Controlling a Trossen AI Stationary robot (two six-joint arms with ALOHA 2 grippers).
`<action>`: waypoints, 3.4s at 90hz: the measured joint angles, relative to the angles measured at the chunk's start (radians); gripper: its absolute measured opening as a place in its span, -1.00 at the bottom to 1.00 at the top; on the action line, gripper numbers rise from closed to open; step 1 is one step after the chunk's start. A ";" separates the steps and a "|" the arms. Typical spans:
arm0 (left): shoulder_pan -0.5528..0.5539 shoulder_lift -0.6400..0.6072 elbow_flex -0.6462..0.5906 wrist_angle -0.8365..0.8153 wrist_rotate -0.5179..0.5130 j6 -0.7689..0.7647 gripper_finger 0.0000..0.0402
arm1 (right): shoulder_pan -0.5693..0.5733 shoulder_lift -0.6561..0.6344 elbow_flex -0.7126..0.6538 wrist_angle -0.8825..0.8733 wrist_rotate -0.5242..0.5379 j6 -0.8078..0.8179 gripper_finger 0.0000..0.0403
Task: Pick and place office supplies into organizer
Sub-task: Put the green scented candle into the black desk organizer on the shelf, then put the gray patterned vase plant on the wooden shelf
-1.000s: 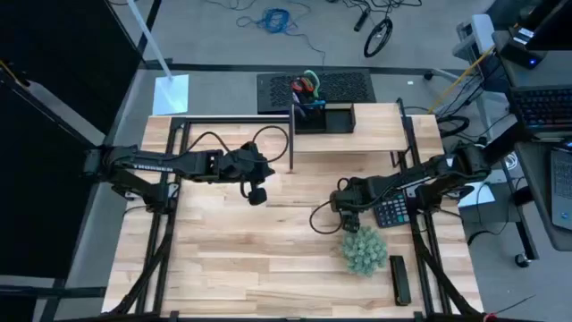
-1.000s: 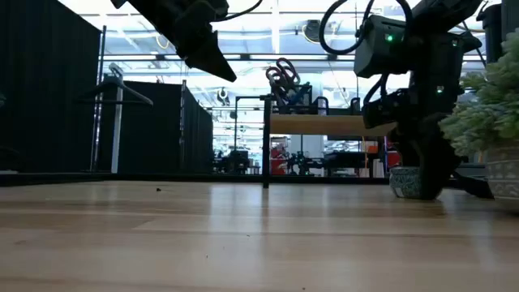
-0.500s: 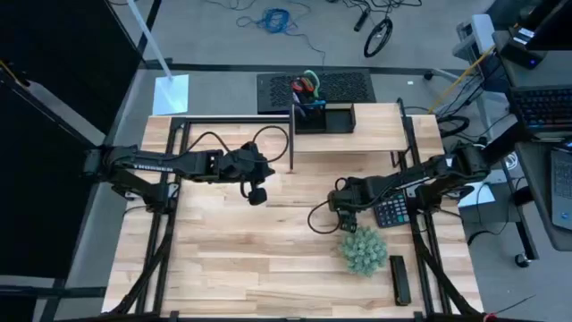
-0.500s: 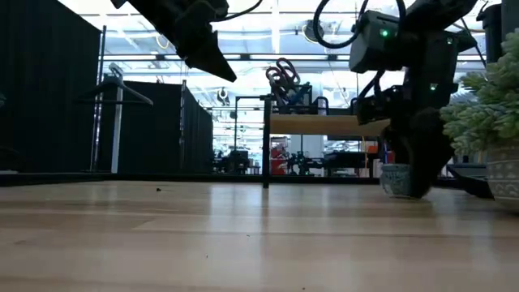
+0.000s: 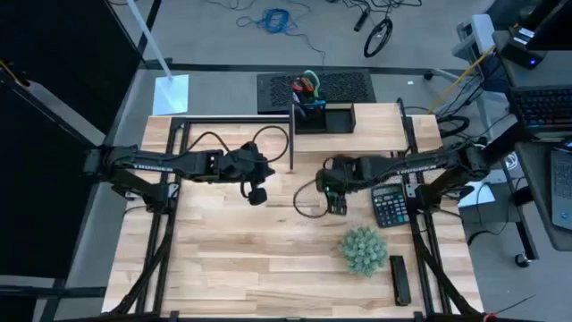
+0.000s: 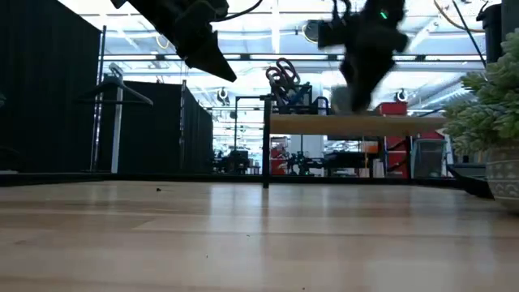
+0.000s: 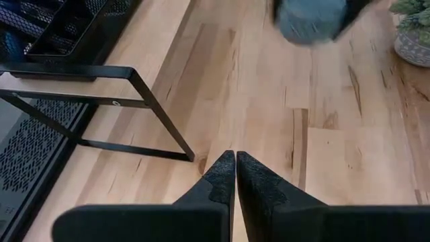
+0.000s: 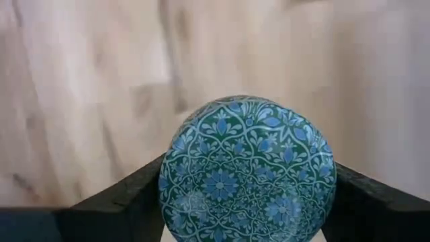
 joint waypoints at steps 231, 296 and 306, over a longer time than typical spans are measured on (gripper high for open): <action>0.000 0.000 0.000 -0.003 0.000 0.000 -0.98 | -0.669 0.194 0.308 -0.072 -0.161 -0.285 0.55; 0.000 0.000 0.000 -0.003 0.000 0.000 -0.98 | -0.633 -0.064 0.308 -0.186 -0.134 -0.234 0.54; 0.000 0.000 0.000 -0.003 0.000 0.000 -0.98 | -0.590 -0.107 0.308 -0.265 -0.135 -0.174 0.54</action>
